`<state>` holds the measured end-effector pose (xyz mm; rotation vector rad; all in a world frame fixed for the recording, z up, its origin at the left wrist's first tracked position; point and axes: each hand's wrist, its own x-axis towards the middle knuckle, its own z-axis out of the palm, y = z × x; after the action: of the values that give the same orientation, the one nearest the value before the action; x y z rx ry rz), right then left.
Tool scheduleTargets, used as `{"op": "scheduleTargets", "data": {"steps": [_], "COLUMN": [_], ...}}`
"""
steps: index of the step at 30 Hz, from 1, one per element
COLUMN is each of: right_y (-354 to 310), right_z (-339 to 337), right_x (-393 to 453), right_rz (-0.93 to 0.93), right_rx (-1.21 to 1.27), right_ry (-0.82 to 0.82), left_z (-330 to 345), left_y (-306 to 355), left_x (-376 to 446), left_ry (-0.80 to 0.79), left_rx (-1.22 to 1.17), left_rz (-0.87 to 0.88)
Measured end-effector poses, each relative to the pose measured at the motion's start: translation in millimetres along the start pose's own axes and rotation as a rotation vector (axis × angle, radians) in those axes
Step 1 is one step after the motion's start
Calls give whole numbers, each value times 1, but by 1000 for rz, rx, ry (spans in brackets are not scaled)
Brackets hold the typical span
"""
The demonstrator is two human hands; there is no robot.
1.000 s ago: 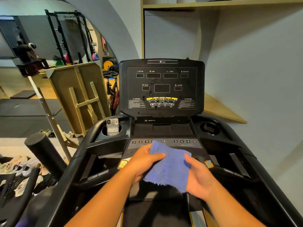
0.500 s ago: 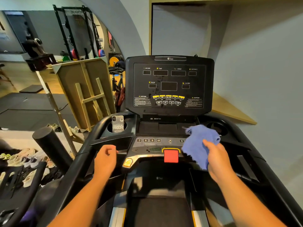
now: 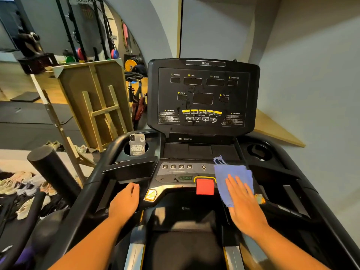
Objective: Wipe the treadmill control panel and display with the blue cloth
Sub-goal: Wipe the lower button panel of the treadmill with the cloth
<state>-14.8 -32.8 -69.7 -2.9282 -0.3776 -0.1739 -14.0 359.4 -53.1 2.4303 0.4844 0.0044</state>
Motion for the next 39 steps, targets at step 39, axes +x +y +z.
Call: {"op": "scheduleTargets", "data": {"steps": [39], "right_y": [-28], "right_z": [-10], "right_x": [54], "right_rz": [163], "right_rx": [-117], "right_ry": [21], "left_z": [4], "left_y": [-2], "left_x": [5], "left_ry": [12], "left_rx": [145], "left_rz": [95]}}
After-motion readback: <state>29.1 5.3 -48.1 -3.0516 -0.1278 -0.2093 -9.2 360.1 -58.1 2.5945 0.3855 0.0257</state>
